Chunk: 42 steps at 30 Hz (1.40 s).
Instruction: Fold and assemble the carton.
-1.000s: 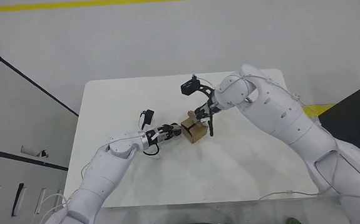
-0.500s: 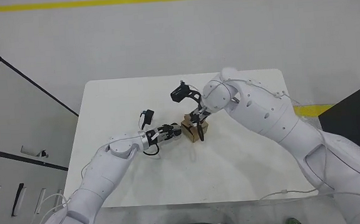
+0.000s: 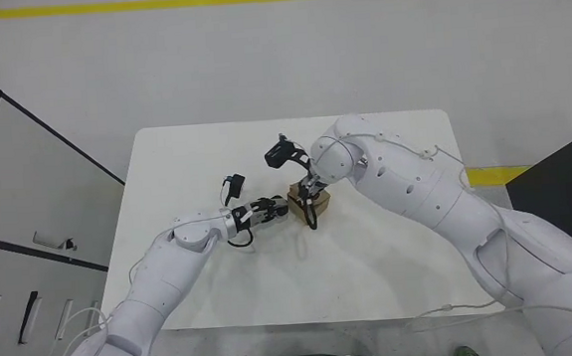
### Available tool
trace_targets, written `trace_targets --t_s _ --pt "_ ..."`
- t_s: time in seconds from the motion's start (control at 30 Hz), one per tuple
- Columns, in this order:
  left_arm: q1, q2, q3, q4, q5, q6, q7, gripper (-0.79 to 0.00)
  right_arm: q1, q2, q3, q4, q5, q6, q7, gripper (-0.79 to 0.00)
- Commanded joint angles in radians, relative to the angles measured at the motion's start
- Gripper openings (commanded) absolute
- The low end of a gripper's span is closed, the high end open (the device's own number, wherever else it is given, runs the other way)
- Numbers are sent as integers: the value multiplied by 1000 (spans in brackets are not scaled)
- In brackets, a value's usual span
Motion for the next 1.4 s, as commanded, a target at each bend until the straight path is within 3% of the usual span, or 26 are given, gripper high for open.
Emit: trace_targets --t_s 0.0,0.73,0.93,1.17,1.37 --pt "0 0 0 0 0 0 0 -785 1 -4 -4 0 -11 2 0 -696" --pt "0 0 0 0 0 0 0 -785 -4 -44 -17 14 -76 12 3 -659" --pt "0 0 0 0 0 0 0 -785 -9 -50 -15 10 -91 12 11 -693" --pt "0 0 0 0 0 0 0 -785 -14 -57 -7 13 -104 17 13 -785" --pt "0 0 0 0 0 0 0 -785 -18 -62 -3 15 -121 18 18 -785"
